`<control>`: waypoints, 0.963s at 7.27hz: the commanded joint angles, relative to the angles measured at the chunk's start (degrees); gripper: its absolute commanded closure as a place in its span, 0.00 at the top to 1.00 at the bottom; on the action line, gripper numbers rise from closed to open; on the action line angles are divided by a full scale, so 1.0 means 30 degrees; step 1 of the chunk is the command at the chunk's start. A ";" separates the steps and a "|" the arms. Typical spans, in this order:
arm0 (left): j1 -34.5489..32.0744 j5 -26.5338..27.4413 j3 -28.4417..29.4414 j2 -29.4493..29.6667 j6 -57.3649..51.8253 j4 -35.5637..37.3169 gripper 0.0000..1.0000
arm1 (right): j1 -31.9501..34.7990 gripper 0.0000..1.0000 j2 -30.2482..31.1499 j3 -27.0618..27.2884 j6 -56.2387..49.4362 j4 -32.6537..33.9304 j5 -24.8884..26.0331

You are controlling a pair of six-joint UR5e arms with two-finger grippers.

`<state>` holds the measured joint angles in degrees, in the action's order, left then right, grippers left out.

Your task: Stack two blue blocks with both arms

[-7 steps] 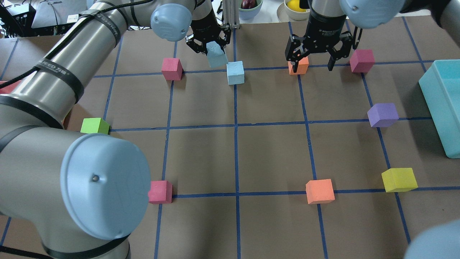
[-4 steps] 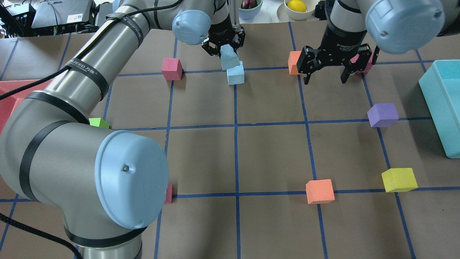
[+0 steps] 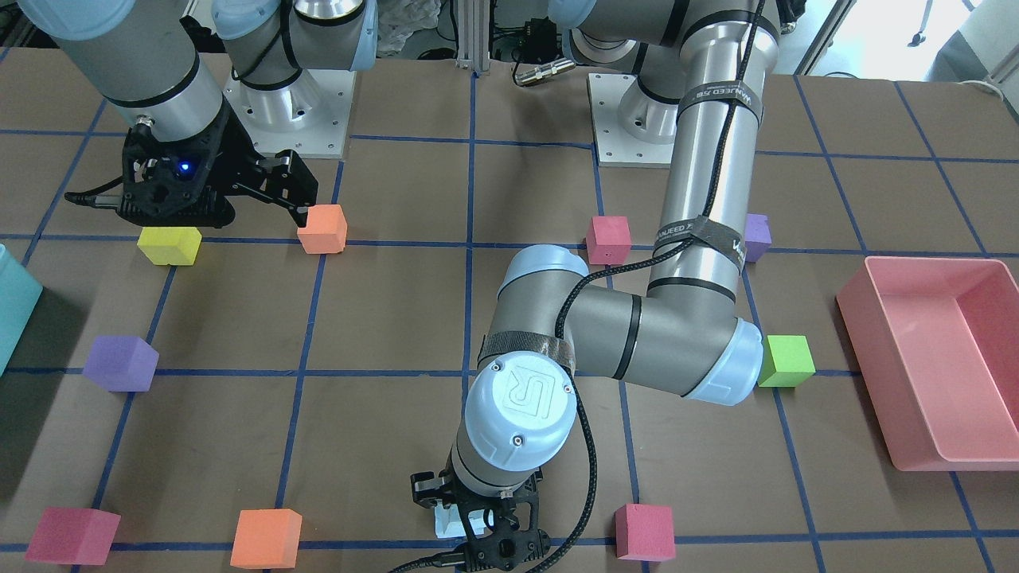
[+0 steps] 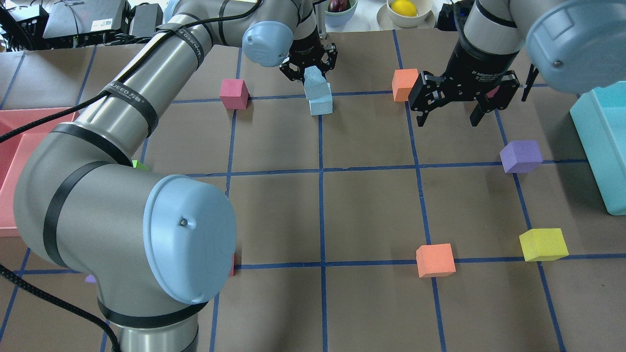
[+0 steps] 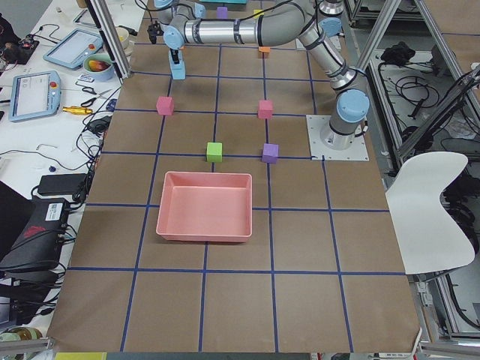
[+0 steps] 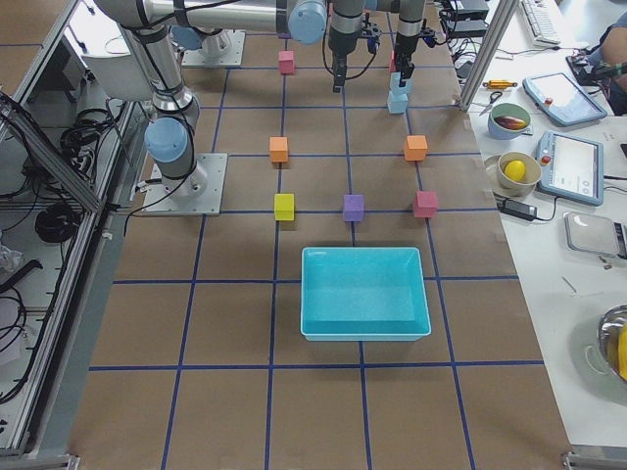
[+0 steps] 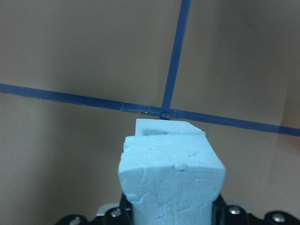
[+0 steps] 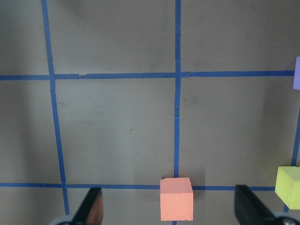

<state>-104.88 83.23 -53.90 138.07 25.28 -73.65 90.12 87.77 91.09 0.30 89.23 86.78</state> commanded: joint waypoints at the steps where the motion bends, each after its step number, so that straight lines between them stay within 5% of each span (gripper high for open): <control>1: -0.0020 0.0000 0.0007 0.0176 -0.0017 0.0175 0.00 | -0.0039 1.00 0.0188 0.0104 0.0045 -0.0066 0.0135; 3: -0.0020 0.0000 -0.0109 0.0409 -0.0134 0.0671 0.14 | -0.0185 1.00 0.0188 0.0133 -0.0013 -0.0095 0.0861; 4: -0.0136 0.0000 -0.0081 0.0440 0.0069 0.0702 0.39 | -0.0185 1.00 0.0217 0.0423 -0.0013 -0.0095 0.0983; 5: -0.0340 0.0058 -0.0167 0.0469 0.0187 0.0703 0.99 | -0.0185 1.00 0.0507 0.0716 -0.0013 -0.0037 0.0984; 7: -0.0371 0.0029 -0.0168 0.0411 0.0130 0.0673 1.00 | -0.0185 1.00 0.0569 0.0807 -0.0043 -0.0066 0.0984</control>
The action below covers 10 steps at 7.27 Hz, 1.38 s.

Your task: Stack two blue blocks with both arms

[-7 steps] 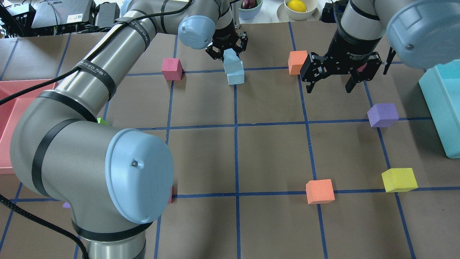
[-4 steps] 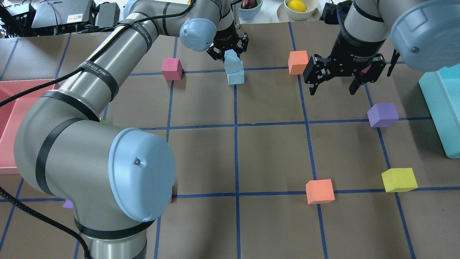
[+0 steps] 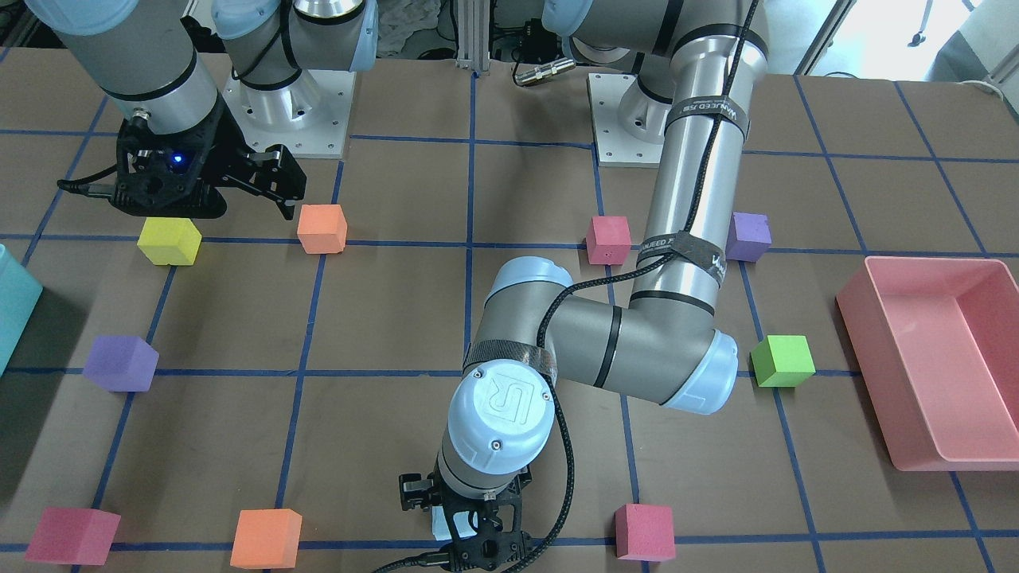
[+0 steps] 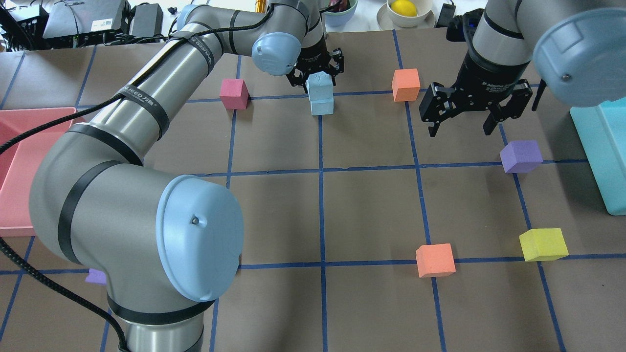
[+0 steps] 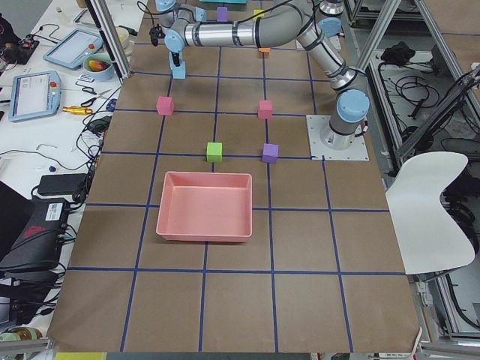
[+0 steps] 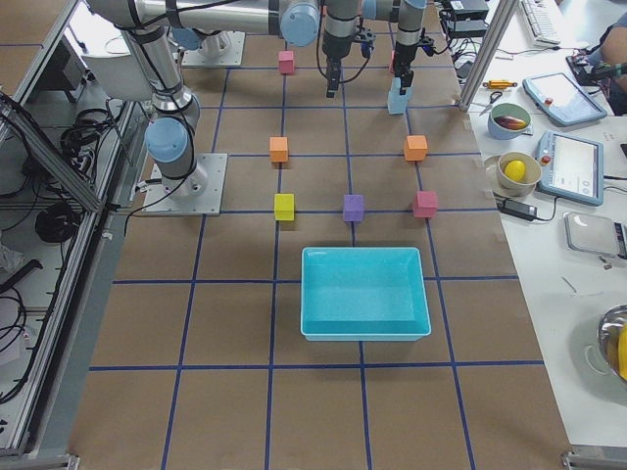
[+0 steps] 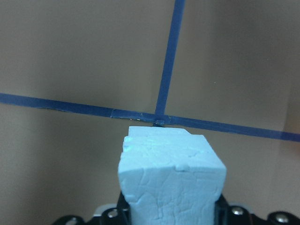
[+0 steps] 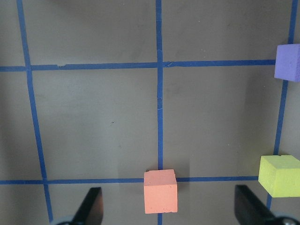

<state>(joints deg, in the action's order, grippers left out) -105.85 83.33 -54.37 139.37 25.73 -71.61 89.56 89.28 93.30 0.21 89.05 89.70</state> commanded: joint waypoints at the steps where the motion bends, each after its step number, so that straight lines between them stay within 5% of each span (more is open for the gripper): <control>1: -0.0047 -0.0003 0.0017 -0.0081 -0.0168 -0.0006 1.00 | -0.0001 1.00 0.0065 0.0131 0.0019 0.0025 0.0013; 3: 0.0098 -0.0032 0.0134 -0.0984 -0.0402 -0.0412 1.00 | -0.0089 1.00 0.0065 0.0161 -0.0010 0.0025 0.0013; 6: 0.1881 -0.0269 -0.0739 -0.4433 -0.5623 -0.5906 1.00 | -0.0089 1.00 0.0241 0.0161 -0.0039 0.0054 -0.0016; 10: 0.2792 0.1520 -0.9396 -1.2306 -0.9311 -0.6071 0.98 | -0.0060 1.00 0.0271 0.0102 0.0078 0.0317 -0.0046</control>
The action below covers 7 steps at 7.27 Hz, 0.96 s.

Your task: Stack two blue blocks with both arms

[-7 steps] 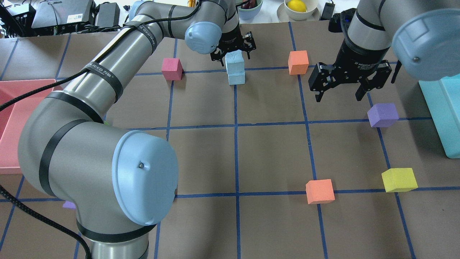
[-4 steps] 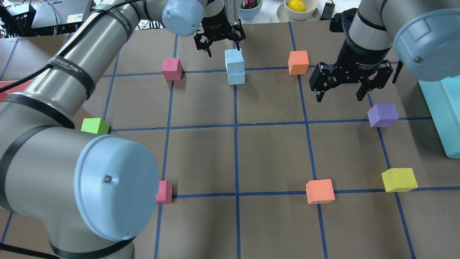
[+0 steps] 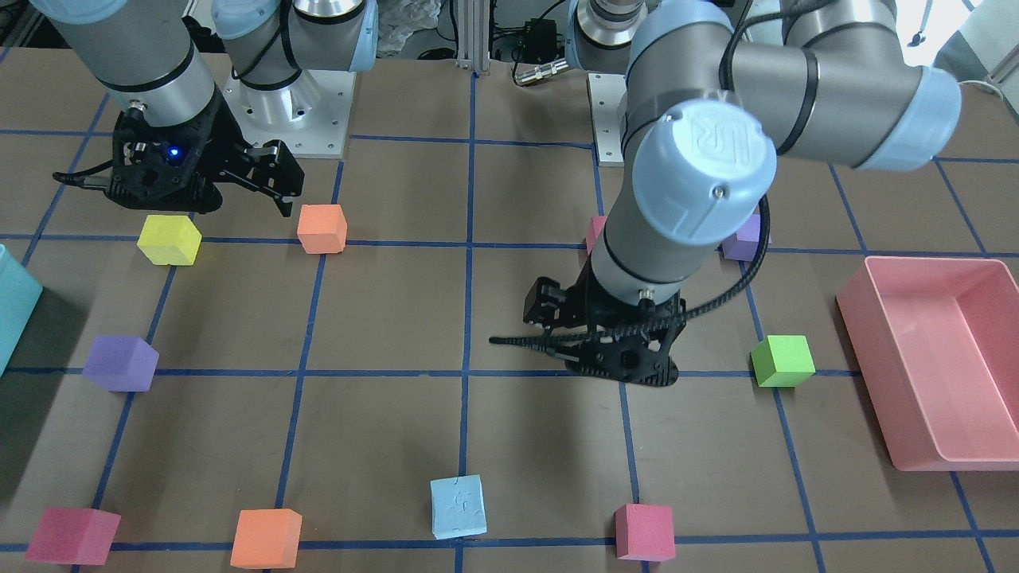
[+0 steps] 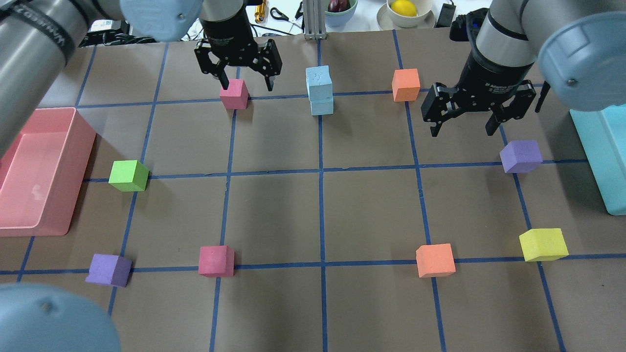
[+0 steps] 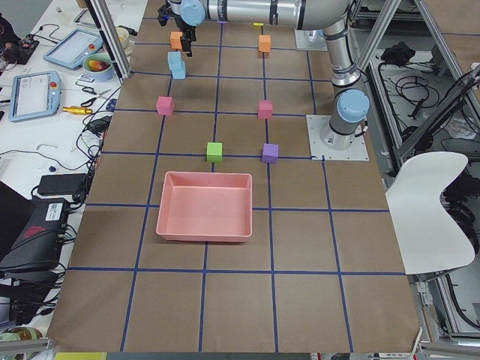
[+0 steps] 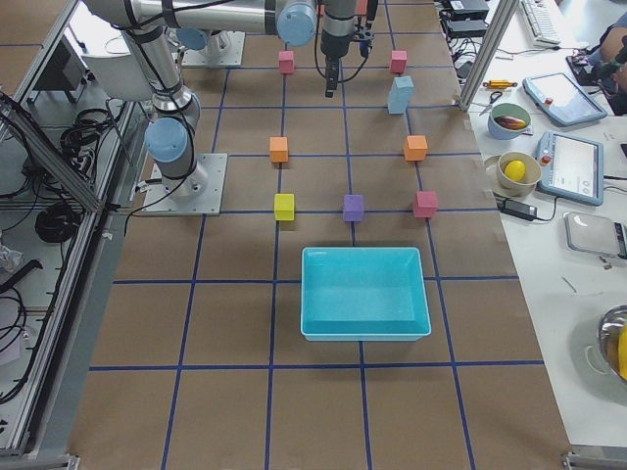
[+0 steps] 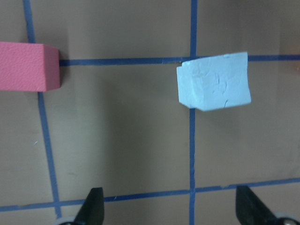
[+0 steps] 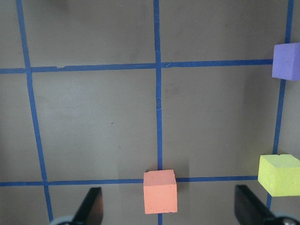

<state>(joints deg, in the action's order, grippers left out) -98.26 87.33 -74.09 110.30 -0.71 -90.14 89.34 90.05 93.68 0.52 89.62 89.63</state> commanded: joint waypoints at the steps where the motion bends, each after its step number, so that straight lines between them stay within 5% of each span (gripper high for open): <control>1: 0.0784 0.0158 -0.4118 -0.4376 -0.0582 0.0250 0.98 | 0.0014 1.00 0.0041 -0.0083 -0.0114 0.0155 -0.0023; 3: 0.1111 0.0187 -0.4687 -0.6554 -0.0641 0.0483 1.00 | 0.0044 1.00 0.0041 -0.0083 -0.0115 0.0504 -0.0111; 7: 0.1258 0.0274 -0.4485 -0.6622 -0.0466 0.1686 1.00 | 0.0015 1.00 0.0012 -0.0025 -0.0085 0.0594 -0.0053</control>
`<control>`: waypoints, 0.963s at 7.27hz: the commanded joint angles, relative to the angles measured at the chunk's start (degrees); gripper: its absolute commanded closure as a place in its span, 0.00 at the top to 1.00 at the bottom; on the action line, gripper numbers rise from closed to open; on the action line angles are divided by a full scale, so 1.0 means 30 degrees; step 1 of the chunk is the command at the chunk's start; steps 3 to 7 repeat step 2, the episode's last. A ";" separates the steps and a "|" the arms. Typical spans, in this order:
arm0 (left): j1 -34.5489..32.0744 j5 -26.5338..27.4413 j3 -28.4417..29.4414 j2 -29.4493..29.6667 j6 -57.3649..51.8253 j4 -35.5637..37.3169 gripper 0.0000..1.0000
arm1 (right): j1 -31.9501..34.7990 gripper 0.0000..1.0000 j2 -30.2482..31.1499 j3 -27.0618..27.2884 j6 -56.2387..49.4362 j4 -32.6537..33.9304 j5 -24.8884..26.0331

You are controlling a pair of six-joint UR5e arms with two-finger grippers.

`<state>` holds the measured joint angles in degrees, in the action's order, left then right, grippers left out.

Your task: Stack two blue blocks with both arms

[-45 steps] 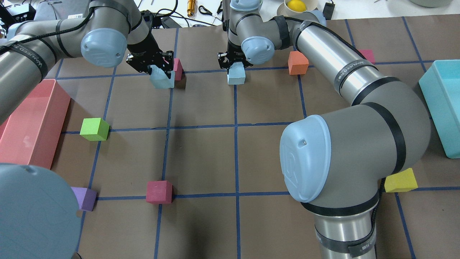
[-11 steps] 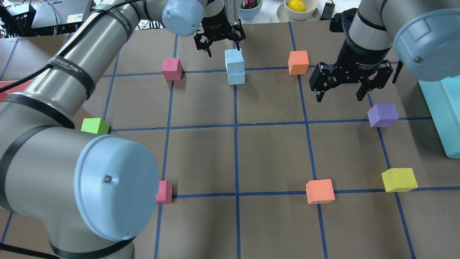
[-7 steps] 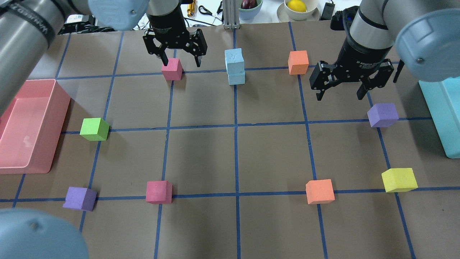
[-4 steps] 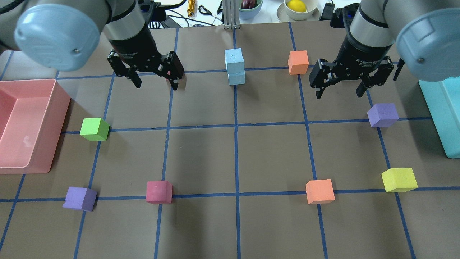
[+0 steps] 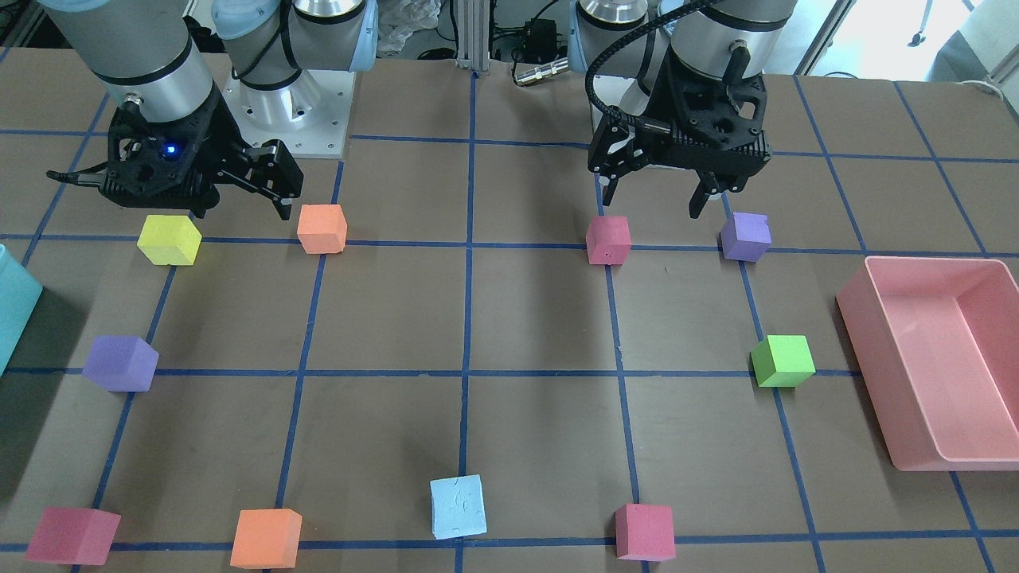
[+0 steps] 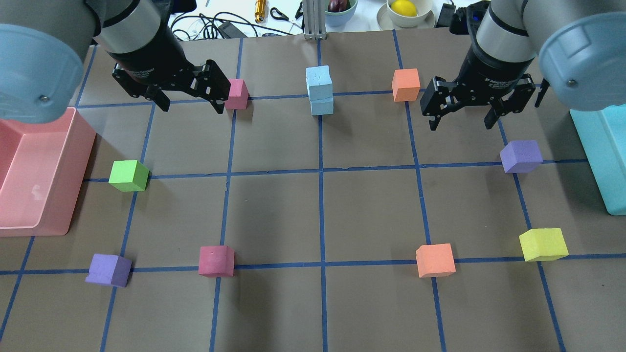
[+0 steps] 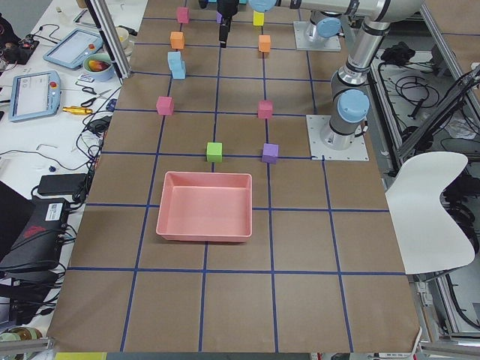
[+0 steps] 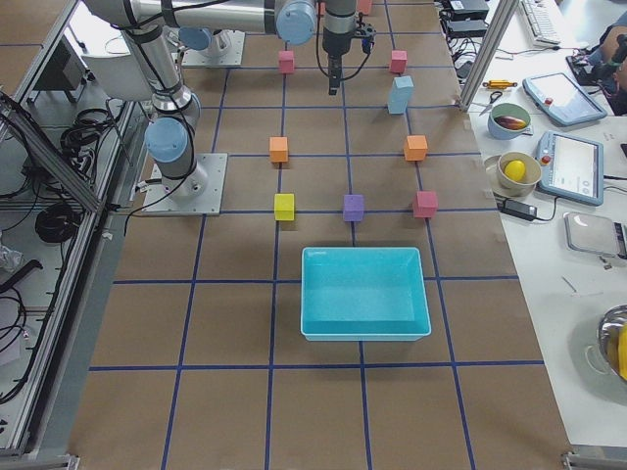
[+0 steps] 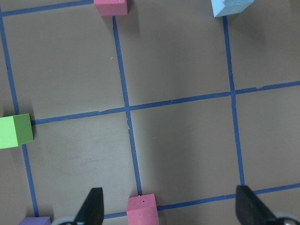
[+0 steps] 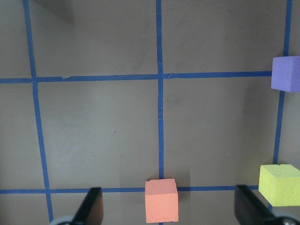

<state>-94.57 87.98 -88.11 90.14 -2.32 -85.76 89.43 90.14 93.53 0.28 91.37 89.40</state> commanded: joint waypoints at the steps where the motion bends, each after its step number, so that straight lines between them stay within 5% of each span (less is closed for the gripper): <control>1: 0.0028 0.0059 0.0250 0.0157 0.0129 0.0256 1.00 | -0.0017 1.00 0.0013 0.0026 0.0025 0.0013 0.0024; 7: 0.0028 0.0059 0.0453 0.0361 0.0130 0.0257 1.00 | -0.0017 1.00 -0.0016 0.0026 -0.0033 0.0013 0.0024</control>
